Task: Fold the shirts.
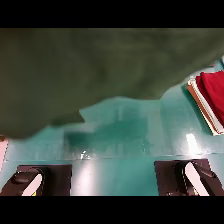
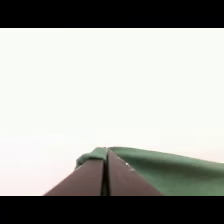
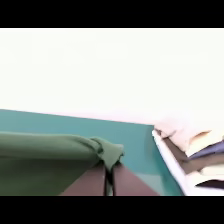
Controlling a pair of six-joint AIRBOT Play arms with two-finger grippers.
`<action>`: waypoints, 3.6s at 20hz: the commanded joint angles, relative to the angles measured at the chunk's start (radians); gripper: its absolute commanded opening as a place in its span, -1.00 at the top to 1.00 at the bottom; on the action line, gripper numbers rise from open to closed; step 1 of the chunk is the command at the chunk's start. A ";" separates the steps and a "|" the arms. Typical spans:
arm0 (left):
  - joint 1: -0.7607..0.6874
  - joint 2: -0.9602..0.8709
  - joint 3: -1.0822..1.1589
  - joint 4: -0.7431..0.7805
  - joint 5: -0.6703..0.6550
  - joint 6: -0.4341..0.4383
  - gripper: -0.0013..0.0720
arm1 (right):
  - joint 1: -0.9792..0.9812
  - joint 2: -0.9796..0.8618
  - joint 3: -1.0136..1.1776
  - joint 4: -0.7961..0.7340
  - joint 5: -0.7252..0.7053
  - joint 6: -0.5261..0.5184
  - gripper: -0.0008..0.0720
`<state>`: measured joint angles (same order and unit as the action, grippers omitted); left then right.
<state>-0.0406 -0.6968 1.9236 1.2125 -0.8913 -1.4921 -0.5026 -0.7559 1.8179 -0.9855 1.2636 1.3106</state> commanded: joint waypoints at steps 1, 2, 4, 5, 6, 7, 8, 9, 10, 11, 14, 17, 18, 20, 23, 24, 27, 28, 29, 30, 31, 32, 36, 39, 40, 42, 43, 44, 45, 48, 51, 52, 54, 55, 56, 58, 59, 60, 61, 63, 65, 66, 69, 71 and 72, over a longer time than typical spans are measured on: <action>0.001 -0.090 -0.041 0.118 -0.142 -0.074 0.88 | -0.005 -0.129 0.121 0.048 0.132 0.029 0.93; 0.001 -0.135 -0.085 0.119 -0.175 -0.079 0.88 | 0.029 -0.172 0.116 0.041 0.157 0.036 0.93; 0.001 -0.243 -0.200 0.087 -0.194 -0.089 0.88 | 0.113 -0.260 0.048 0.038 0.170 0.035 0.93; 0.001 -0.303 -0.264 0.055 -0.200 -0.090 0.88 | 0.164 -0.306 -0.008 0.013 0.170 0.035 0.93; 0.001 -0.357 -0.322 0.035 -0.199 -0.089 0.88 | 0.210 -0.350 -0.064 -0.037 0.170 0.036 0.93; 0.001 -0.415 -0.380 0.010 -0.194 -0.086 0.88 | 0.253 -0.397 -0.129 -0.092 0.169 0.037 0.93; 0.001 -0.471 -0.425 -0.001 -0.178 -0.082 0.88 | 0.284 -0.445 -0.188 -0.127 0.163 0.037 0.93; 0.001 -0.535 -0.463 -0.008 -0.158 -0.077 0.88 | 0.306 -0.502 -0.241 -0.150 0.148 0.037 0.93; 0.001 -0.597 -0.484 -0.011 -0.137 -0.077 0.88 | 0.315 -0.557 -0.278 -0.162 0.134 0.037 0.93; 0.001 -0.667 -0.488 -0.012 -0.122 -0.068 0.88 | 0.319 -0.619 -0.301 -0.170 0.117 0.037 0.93; 0.001 -0.834 -0.467 -0.055 -0.035 0.009 0.88 | 0.319 -0.799 -0.257 -0.167 0.063 0.037 0.93; 0.001 -0.952 -0.344 -0.066 0.022 0.009 0.88 | 0.319 -0.961 -0.081 -0.160 0.050 0.066 0.93; 0.002 -0.968 -0.304 -0.062 0.016 0.009 0.88 | 0.319 -0.992 -0.027 -0.156 0.064 0.067 0.93; 0.019 -0.963 -0.230 -0.062 -0.061 0.023 0.88 | 0.320 -1.004 0.034 -0.171 0.094 0.049 0.93; 0.050 -0.933 -0.172 -0.052 -0.355 0.053 0.89 | 0.314 -0.937 0.002 -0.227 0.164 0.022 0.93; 0.049 -0.927 -0.182 -0.021 -0.431 0.053 0.89 | 0.314 -0.894 -0.052 -0.270 0.173 0.012 0.93; 0.028 -0.853 -0.363 0.017 -0.440 0.053 0.89 | 0.320 -0.764 -0.259 -0.300 0.142 0.005 0.93; 0.019 -0.818 -0.453 0.015 -0.394 0.052 0.89 | 0.320 -0.723 -0.335 -0.299 0.107 0.005 0.93; 0.009 -0.787 -0.536 0.015 -0.353 0.048 0.89 | 0.321 -0.691 -0.402 -0.298 0.067 0.005 0.93; 0.000 -0.762 -0.620 0.013 -0.312 0.041 0.89 | 0.321 -0.663 -0.461 -0.296 0.033 0.005 0.93; -0.006 -0.748 -0.683 0.008 -0.288 0.042 0.88 | 0.321 -0.644 -0.513 -0.296 0.011 0.005 0.92; -0.012 -0.747 -0.731 0.000 -0.273 0.042 0.88 | 0.320 -0.631 -0.554 -0.293 0.000 0.005 0.92; -0.018 -0.746 -0.808 -0.014 -0.251 0.037 -0.33 | 0.320 -0.613 -0.631 -0.289 -0.034 0.014 0.10; -0.017 -0.676 -0.808 0.022 -0.292 -0.007 -0.67 | 0.320 -0.579 -0.602 -0.289 -0.023 0.027 -0.37; -0.019 -0.634 -0.813 0.027 -0.333 -0.015 -0.67 | 0.321 -0.549 -0.597 -0.288 -0.024 0.027 -0.36; -0.045 -0.499 -0.899 0.096 -0.385 -0.068 -0.66 | 0.320 -0.476 -0.609 -0.288 -0.023 0.027 -0.36; -0.068 -0.425 -0.968 0.131 -0.402 -0.108 -0.66 | 0.320 -0.434 -0.625 -0.289 -0.028 0.027 -0.36; -0.092 -0.356 -1.044 0.139 -0.410 -0.143 -0.66 | 0.320 -0.396 -0.644 -0.289 -0.042 0.027 -0.36; -0.118 -0.291 -1.125 0.134 -0.413 -0.173 -0.66 | 0.320 -0.370 -0.660 -0.289 -0.057 0.027 -0.35; -0.165 -0.159 -1.318 0.132 -0.450 -0.259 -0.67 | 0.320 -0.334 -0.669 -0.288 -0.061 0.027 -0.35; -0.165 -0.120 -1.415 0.077 -0.468 -0.285 -0.67 | 0.320 -0.338 -0.669 -0.257 -0.061 0.027 -0.35; -0.165 -0.120 -1.438 0.041 -0.447 -0.288 -0.67 | 0.320 -0.338 -0.669 -0.244 -0.061 0.027 -0.35; -0.165 -0.120 -1.479 0.000 -0.388 -0.288 -0.67 | 0.321 -0.338 -0.669 -0.235 -0.064 0.027 -0.35; -0.165 -0.121 -1.496 -0.025 -0.362 -0.288 -0.67 | 0.320 -0.338 -0.669 -0.237 -0.064 0.027 -0.34; -0.165 -0.121 -1.510 -0.063 -0.333 -0.287 -0.67 | 0.320 -0.338 -0.669 -0.237 -0.064 0.027 -0.34; -0.165 -0.121 -1.538 -0.125 -0.277 -0.279 -0.67 | 0.320 -0.338 -0.669 -0.236 -0.056 0.027 -0.33; -0.165 -0.121 -1.551 -0.144 -0.262 -0.278 -0.67 | 0.320 -0.338 -0.669 -0.236 -0.053 0.027 -0.25; -0.165 -0.121 -1.558 -0.156 -0.261 -0.272 -0.67 | 0.320 -0.338 -0.669 -0.236 -0.050 0.027 -0.25; -0.165 -0.121 -1.560 -0.162 -0.269 -0.256 -0.66 | 0.320 -0.338 -0.669 -0.236 -0.048 0.027 -0.26; -0.165 -0.121 -1.559 -0.164 -0.289 -0.254 -0.64 | 0.320 -0.335 -0.669 -0.237 -0.032 0.027 -0.26; -0.165 -0.121 -1.545 -0.162 -0.308 -0.231 0.48 | 0.311 -0.333 -0.669 -0.244 0.015 0.027 -0.25; -0.165 -0.121 -1.526 -0.156 -0.314 -0.218 0.74 | 0.296 -0.333 -0.671 -0.245 0.049 0.026 -0.26; -0.165 -0.121 -1.460 -0.147 -0.348 -0.192 0.89 | 0.205 -0.300 -0.768 -0.250 0.170 0.006 -0.26; -0.165 -0.121 -1.430 -0.150 -0.355 -0.175 0.89 | 0.120 -0.248 -0.914 -0.285 0.224 0.006 -0.29; -0.165 -0.121 -1.421 -0.150 -0.353 -0.174 0.89 | 0.080 -0.220 -0.993 -0.310 0.248 0.006 -0.52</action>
<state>-0.2058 -0.8181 0.4660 1.0657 -1.2282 -1.6901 -0.3279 -1.0313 0.9806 -1.2510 1.4086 1.3247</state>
